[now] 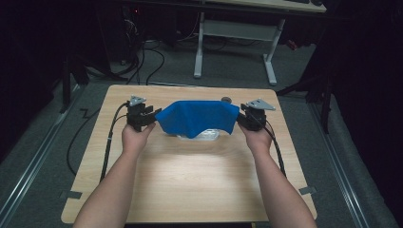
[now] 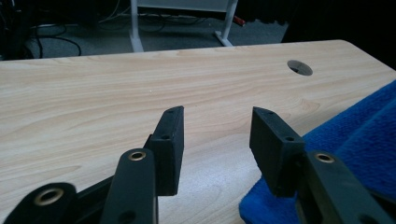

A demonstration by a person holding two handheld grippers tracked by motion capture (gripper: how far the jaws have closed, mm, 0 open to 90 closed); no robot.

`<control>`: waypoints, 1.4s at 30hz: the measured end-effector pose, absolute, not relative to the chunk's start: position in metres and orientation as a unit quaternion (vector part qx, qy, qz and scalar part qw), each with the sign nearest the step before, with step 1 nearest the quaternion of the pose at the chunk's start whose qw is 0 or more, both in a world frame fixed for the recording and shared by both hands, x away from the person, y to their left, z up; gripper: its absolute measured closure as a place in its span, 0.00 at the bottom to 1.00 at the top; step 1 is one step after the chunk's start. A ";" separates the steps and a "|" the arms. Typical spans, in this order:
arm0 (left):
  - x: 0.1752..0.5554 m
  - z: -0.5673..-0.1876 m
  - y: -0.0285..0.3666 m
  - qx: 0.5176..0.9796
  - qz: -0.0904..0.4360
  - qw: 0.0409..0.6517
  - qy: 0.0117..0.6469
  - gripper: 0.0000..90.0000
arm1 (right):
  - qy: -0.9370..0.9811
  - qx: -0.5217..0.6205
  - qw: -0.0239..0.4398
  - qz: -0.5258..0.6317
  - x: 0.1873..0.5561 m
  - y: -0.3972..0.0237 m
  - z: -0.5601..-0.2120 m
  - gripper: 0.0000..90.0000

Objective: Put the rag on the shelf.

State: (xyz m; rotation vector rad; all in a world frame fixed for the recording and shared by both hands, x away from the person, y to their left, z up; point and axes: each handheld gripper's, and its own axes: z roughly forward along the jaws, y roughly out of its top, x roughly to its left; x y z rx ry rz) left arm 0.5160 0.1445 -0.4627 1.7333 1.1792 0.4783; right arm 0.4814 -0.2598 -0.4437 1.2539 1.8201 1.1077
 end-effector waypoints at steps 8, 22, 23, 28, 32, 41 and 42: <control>0.509 -0.447 0.151 0.702 0.217 0.485 0.475 0.62 | 0.690 0.474 0.340 0.428 0.476 -0.263 -0.425 0.67; 0.494 -0.450 0.157 0.704 0.226 0.476 0.475 0.60 | 0.697 0.469 0.348 0.417 0.464 -0.271 -0.425 0.64; 0.491 -0.451 0.158 0.707 0.229 0.471 0.475 0.60 | 0.694 0.468 0.351 0.418 0.462 -0.272 -0.425 0.64; 0.479 -0.452 0.162 0.703 0.229 0.473 0.479 0.59 | 0.699 0.468 0.345 0.417 0.451 -0.275 -0.427 0.62; 0.468 -0.453 0.164 0.705 0.233 0.475 0.473 0.59 | 0.696 0.464 0.347 0.425 0.440 -0.277 -0.427 0.61; 0.436 -0.457 0.169 0.713 0.239 0.473 0.459 0.57 | 0.713 0.447 0.343 0.418 0.413 -0.274 -0.426 0.58; 0.433 -0.457 0.169 0.713 0.237 0.475 0.458 0.57 | 0.716 0.444 0.340 0.418 0.410 -0.273 -0.426 0.57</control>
